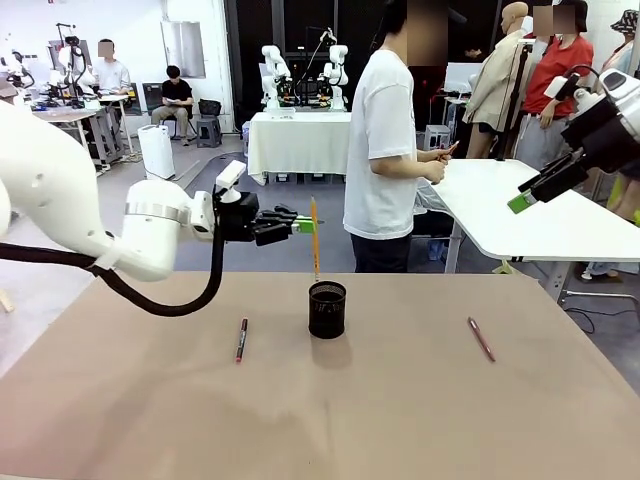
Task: Place the pens into the pen holder.
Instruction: Pick up a writing instrument from the table and place it into the Pen holder.
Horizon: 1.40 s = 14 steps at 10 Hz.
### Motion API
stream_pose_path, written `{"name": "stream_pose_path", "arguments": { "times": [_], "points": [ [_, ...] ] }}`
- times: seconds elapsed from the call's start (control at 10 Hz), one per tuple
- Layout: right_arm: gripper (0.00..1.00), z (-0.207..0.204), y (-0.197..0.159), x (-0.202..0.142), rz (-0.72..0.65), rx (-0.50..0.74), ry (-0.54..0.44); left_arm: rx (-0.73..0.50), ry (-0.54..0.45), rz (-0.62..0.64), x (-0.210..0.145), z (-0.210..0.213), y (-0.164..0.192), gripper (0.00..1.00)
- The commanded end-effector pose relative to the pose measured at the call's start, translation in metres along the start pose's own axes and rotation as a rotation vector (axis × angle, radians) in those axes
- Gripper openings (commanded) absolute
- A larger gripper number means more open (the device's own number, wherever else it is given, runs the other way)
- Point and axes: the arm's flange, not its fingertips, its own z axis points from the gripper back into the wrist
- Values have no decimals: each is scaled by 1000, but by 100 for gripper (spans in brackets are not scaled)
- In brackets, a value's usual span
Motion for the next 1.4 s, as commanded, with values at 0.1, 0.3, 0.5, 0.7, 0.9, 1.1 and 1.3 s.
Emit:
{"name": "stream_pose_path", "arguments": {
  "times": [0.1,0.3,0.5,0.7,0.9,1.1,1.3],
  "points": [
    [100,1,0,1,2,3,-6,18,-54,-18,-5,2,10,0],
    [100,1,0,1,2,3,-6,-8,-8,4,-6,-4,2,0],
    [100,1,0,1,2,3,-6,-8,-8,4,-6,-4,2,0],
    [100,1,0,1,2,3,-6,-3,9,-12,-4,2,1,0],
    [100,1,0,1,2,3,-6,38,47,-36,16,23,-13,0],
    [100,1,0,1,2,3,-6,60,96,34,38,56,-30,0],
    [100,1,0,1,2,3,-6,80,109,4,57,83,-45,0]
  ]
}}
